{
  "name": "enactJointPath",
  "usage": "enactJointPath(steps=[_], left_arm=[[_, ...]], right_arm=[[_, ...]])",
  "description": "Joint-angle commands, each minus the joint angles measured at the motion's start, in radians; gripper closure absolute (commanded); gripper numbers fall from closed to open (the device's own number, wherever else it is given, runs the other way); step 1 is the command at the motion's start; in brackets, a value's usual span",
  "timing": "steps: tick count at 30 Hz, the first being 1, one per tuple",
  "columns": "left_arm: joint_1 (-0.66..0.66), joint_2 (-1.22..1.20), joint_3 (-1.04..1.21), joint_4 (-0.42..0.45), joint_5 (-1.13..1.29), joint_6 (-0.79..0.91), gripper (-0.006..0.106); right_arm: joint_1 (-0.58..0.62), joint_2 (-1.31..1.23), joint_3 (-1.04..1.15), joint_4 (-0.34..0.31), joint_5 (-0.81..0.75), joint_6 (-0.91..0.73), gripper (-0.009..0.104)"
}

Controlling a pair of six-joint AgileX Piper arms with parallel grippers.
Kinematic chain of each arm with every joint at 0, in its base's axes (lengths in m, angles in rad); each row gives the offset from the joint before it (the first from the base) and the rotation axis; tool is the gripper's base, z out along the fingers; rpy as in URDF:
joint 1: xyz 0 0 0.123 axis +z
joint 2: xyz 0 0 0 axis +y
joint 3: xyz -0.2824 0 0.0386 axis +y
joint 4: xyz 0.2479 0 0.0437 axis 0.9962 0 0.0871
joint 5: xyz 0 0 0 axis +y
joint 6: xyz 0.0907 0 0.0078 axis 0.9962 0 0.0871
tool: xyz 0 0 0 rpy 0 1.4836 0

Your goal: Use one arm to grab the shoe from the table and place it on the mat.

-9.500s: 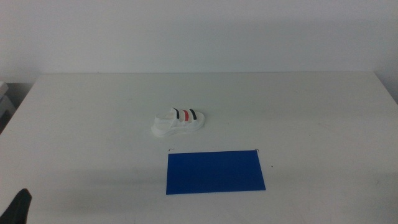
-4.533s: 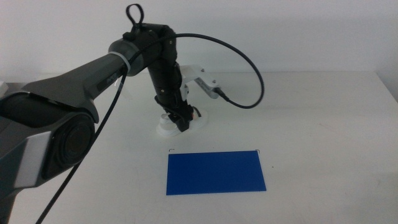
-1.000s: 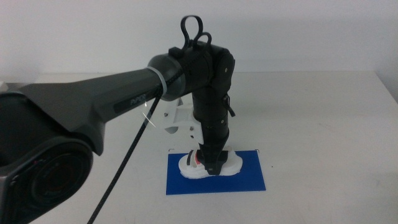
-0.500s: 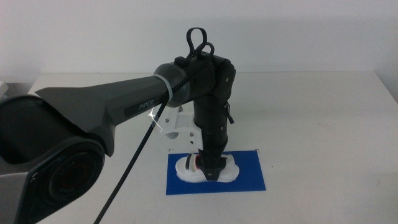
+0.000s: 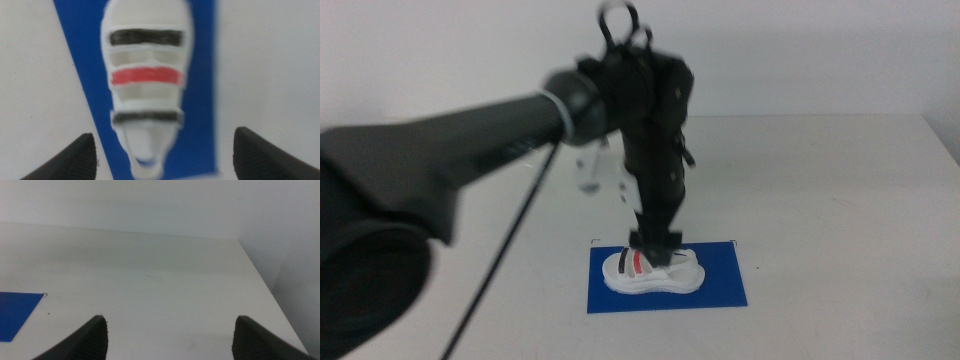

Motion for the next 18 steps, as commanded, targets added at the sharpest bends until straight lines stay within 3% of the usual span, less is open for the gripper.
enactJointPath(steps=[1,6,10,14,18], left_arm=[[-0.004,-0.131,-0.023,0.051,0.095,-0.023,0.007],[-0.004,-0.267,-0.023,0.117,0.094,0.008,0.007],[-0.004,-0.364,-0.023,0.139,0.094,0.148,0.007],[-0.004,-0.429,-0.023,0.243,0.094,0.385,0.007],[-0.004,-0.492,-0.023,0.403,0.094,0.778,0.007]], right_arm=[[-0.002,-0.026,0.005,-0.009,-0.078,-0.008,0.031],[-0.002,-0.026,0.005,-0.009,-0.078,-0.008,0.031],[-0.002,-0.026,0.005,-0.009,-0.078,-0.008,0.031],[-0.002,-0.026,0.005,-0.009,-0.078,-0.008,0.031],[-0.002,-0.026,0.005,-0.009,-0.078,-0.008,0.031]])
